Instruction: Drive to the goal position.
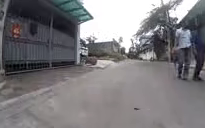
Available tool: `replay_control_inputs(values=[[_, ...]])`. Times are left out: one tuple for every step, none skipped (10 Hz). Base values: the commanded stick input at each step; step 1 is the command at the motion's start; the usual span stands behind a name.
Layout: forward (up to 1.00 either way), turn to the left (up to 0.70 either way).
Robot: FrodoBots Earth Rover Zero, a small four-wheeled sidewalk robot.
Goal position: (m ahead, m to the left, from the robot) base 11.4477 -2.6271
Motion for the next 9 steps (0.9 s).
replay_control_inputs(values=[[0.88,-0.21],[1.0,-0.05],[1.0,0.12],[1.0,0.2],[1.0,0.24],[1.0,0.06],[1.0,-0.13],[1.0,-0.16],[1.0,-0.16]])
